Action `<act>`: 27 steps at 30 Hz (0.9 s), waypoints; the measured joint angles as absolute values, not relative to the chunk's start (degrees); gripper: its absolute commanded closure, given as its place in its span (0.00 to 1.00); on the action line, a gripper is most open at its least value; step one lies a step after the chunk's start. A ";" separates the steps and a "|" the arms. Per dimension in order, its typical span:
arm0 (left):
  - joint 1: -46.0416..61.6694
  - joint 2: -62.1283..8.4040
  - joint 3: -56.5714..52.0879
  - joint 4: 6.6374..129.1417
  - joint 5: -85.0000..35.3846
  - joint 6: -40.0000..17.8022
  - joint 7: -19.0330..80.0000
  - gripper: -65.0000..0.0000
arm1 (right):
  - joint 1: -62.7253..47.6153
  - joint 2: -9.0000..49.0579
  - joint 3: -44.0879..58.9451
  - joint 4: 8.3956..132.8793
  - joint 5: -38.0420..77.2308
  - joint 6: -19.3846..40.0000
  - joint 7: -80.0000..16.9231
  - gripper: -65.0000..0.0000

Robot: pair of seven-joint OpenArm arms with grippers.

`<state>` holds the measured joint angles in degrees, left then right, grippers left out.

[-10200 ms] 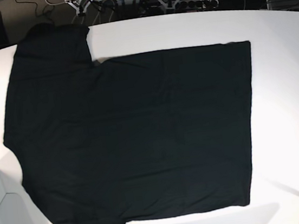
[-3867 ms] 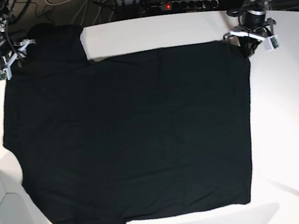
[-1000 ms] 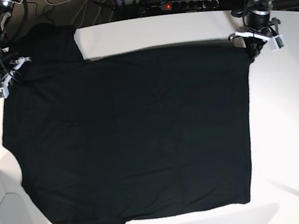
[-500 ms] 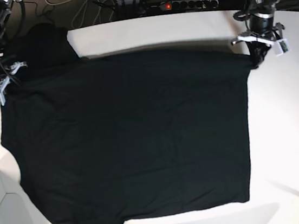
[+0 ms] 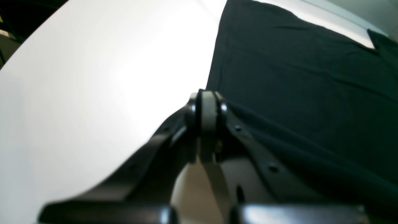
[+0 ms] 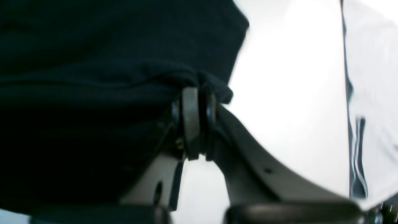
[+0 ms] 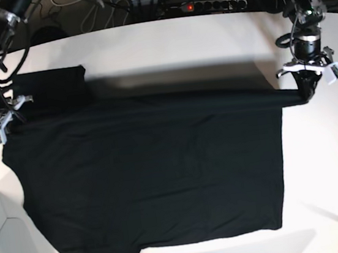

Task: Fold the T-shirt properly
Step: 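Lift the shoulder edge with both grippers and pull it toward the hem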

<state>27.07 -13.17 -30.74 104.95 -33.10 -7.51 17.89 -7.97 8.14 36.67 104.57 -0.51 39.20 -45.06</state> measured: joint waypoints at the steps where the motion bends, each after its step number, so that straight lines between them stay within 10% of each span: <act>1: 26.55 -13.17 -30.76 104.88 -33.10 -7.51 17.91 1.00 | -7.22 8.60 35.99 103.96 0.03 39.20 -44.97 1.00; 27: 8.16 -13.50 -25.34 90.28 -27.68 -7.55 17.80 1.00 | 23.38 15.44 22.37 73.01 -0.40 39.40 -44.38 1.00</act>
